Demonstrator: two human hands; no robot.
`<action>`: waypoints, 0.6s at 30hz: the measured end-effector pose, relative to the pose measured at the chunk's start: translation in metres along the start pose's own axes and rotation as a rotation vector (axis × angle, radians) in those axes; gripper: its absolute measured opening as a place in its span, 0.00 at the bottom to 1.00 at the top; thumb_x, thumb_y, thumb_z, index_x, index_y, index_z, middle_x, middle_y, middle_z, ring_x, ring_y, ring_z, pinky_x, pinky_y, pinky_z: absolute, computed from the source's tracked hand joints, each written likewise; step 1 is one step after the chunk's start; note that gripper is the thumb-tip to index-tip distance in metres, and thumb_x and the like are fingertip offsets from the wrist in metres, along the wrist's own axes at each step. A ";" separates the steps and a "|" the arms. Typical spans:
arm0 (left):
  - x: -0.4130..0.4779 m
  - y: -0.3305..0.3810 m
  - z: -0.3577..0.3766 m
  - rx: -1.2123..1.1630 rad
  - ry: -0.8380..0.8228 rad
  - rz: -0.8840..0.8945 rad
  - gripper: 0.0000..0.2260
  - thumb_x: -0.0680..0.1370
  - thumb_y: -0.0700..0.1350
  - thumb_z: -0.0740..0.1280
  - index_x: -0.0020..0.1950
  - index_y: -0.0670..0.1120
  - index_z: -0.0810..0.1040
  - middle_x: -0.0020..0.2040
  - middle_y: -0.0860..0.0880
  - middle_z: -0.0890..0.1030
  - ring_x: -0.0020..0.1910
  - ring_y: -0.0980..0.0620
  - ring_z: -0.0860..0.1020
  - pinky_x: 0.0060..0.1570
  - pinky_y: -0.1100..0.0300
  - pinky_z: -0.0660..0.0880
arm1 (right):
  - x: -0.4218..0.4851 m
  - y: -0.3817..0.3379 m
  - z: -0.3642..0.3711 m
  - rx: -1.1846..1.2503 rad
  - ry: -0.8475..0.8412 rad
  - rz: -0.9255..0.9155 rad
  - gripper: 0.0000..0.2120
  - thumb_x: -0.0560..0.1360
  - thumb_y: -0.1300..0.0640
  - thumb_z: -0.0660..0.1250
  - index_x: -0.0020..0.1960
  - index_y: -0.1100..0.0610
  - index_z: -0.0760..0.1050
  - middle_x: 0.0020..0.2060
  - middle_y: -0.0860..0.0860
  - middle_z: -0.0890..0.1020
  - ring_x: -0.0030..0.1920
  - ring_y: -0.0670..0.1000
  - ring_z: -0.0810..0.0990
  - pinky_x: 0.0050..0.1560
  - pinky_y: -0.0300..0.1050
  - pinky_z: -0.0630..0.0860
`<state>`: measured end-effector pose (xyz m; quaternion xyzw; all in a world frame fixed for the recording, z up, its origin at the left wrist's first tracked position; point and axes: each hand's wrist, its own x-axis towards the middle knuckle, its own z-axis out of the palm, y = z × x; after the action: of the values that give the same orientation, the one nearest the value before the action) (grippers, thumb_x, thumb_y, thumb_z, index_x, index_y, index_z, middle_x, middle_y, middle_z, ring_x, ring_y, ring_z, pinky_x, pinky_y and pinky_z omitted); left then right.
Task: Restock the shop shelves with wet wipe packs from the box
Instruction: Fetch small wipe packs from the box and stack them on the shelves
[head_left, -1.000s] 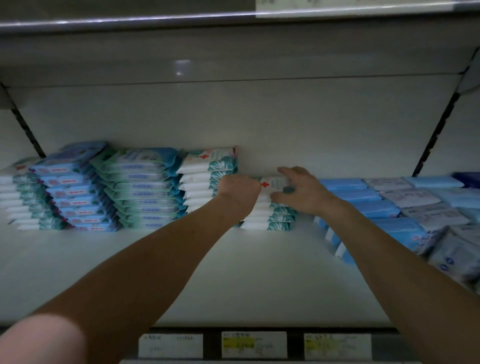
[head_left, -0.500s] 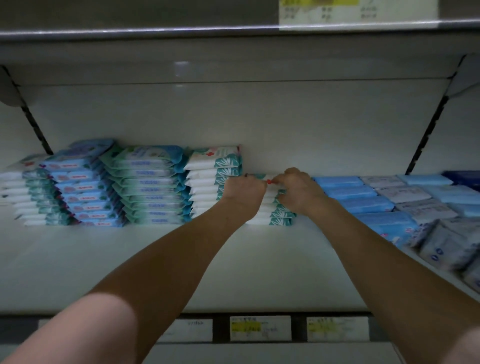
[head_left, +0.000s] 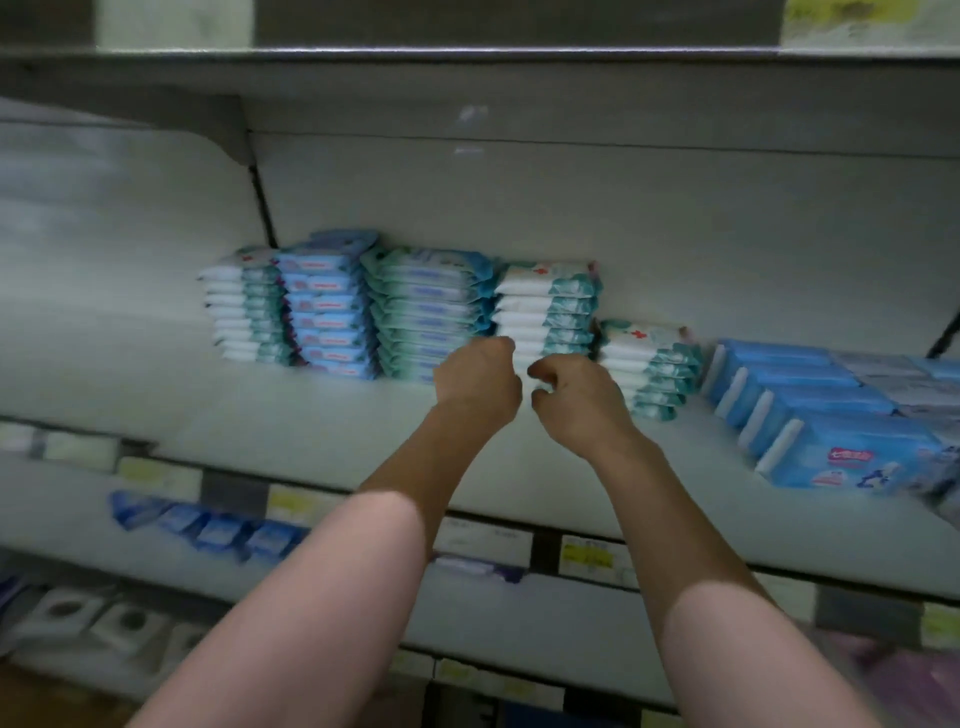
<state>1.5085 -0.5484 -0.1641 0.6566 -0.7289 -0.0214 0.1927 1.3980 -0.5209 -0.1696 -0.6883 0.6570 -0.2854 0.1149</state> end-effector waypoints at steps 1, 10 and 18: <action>-0.010 -0.010 -0.006 -0.022 0.019 -0.045 0.16 0.80 0.45 0.63 0.67 0.48 0.73 0.66 0.46 0.73 0.64 0.45 0.74 0.57 0.54 0.71 | -0.006 -0.010 0.006 0.034 -0.013 -0.024 0.17 0.77 0.62 0.63 0.65 0.55 0.75 0.64 0.54 0.76 0.63 0.54 0.74 0.62 0.45 0.71; -0.110 -0.081 -0.045 -0.037 0.068 -0.537 0.18 0.80 0.47 0.62 0.70 0.51 0.70 0.68 0.47 0.73 0.65 0.45 0.74 0.59 0.54 0.71 | -0.069 -0.082 0.047 0.200 -0.272 -0.230 0.17 0.77 0.61 0.63 0.65 0.55 0.76 0.64 0.52 0.77 0.64 0.53 0.75 0.64 0.45 0.70; -0.251 -0.105 -0.063 -0.170 0.349 -0.993 0.25 0.78 0.45 0.63 0.75 0.51 0.62 0.71 0.44 0.69 0.68 0.42 0.70 0.61 0.51 0.69 | -0.173 -0.129 0.076 0.287 -0.484 -0.468 0.14 0.75 0.61 0.63 0.59 0.54 0.80 0.58 0.54 0.81 0.61 0.55 0.76 0.58 0.45 0.72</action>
<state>1.6438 -0.3069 -0.1996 0.8984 -0.2832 -0.0592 0.3304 1.5518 -0.3556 -0.2044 -0.8444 0.3887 -0.2222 0.2941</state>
